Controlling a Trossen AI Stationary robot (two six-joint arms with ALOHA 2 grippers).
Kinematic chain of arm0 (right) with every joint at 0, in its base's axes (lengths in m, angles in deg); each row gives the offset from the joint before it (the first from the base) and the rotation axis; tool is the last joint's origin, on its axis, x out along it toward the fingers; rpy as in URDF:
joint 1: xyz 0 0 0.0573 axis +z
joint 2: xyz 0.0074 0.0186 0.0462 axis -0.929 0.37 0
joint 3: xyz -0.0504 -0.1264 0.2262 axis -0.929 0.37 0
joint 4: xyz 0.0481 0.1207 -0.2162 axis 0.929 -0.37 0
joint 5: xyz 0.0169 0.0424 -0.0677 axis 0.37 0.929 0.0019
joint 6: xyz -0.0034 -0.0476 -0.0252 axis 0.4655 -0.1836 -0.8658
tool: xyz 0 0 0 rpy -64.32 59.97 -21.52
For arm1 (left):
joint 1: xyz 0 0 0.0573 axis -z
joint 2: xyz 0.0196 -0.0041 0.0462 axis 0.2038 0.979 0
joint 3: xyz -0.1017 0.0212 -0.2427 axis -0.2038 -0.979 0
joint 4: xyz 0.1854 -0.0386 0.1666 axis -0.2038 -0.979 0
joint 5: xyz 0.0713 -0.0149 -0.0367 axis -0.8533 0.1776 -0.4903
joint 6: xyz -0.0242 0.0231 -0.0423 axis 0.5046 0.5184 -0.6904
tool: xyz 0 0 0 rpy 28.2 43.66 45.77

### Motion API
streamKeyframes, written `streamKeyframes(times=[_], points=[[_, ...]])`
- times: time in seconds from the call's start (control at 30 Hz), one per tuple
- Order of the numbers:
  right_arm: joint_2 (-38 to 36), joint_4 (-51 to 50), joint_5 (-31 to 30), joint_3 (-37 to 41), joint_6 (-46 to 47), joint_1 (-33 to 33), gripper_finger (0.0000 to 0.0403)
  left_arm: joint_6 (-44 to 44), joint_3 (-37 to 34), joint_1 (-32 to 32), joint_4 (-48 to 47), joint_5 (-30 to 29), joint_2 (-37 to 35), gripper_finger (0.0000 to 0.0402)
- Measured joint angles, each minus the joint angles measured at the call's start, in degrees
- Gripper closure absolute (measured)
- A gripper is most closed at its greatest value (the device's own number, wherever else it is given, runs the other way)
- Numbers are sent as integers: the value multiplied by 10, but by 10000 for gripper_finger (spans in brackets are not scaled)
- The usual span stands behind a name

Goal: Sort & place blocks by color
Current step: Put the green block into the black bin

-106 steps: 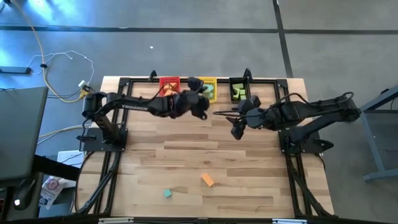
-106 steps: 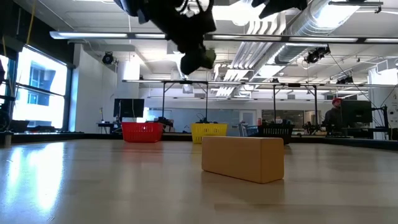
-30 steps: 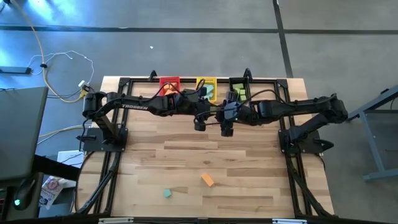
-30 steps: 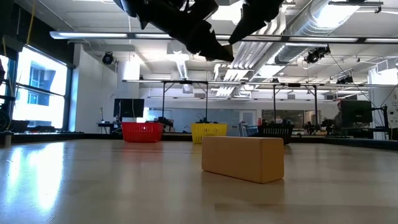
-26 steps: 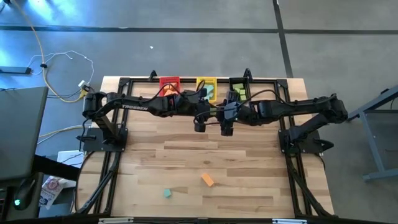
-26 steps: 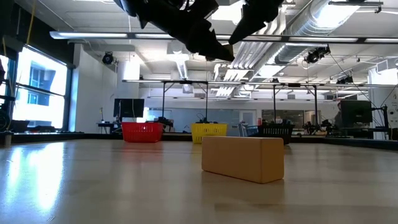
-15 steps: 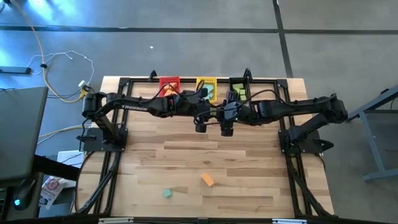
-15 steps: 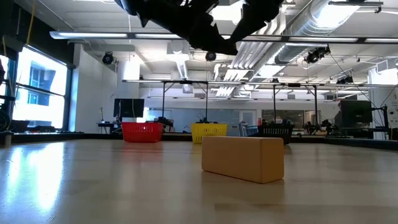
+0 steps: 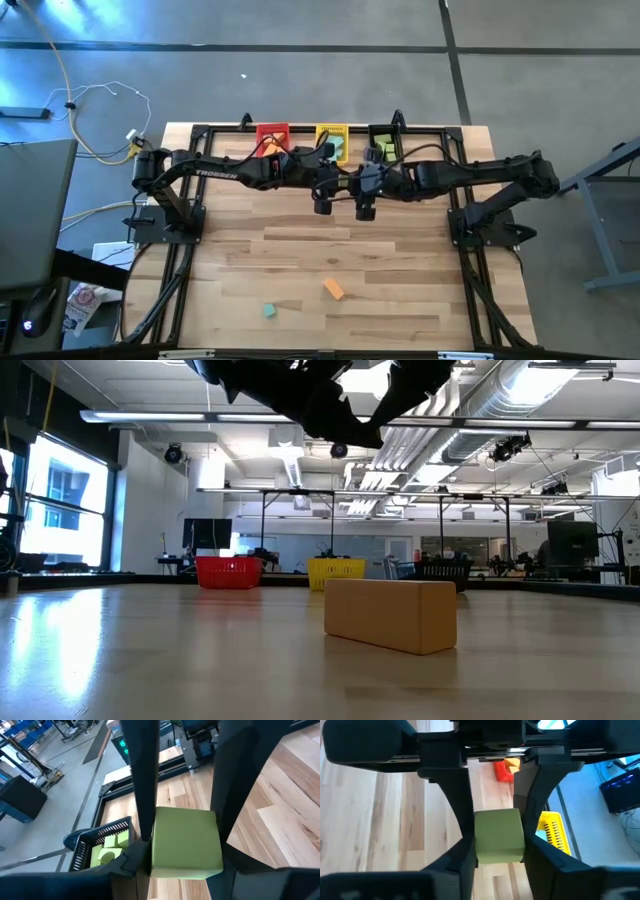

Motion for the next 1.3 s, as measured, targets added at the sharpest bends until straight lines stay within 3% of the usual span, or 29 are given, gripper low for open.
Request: streamKeyframes(times=[0.07,0.47,0.77,0.97,1.3], points=[[0,0,-1,0,-1,0,304,-1,0,0,0,0,0,279],[0,4,-23,0,31,-1,301,-1,0,0,2,-31,0,252],[0,-49,-52,0,81,-17,302,5,0,0,-51,-153,0,201],[0,-92,-53,0,147,-70,302,-3,0,6,-101,-259,0,194],[4,-119,13,0,212,-206,302,-54,0,43,-204,-254,0,198]])
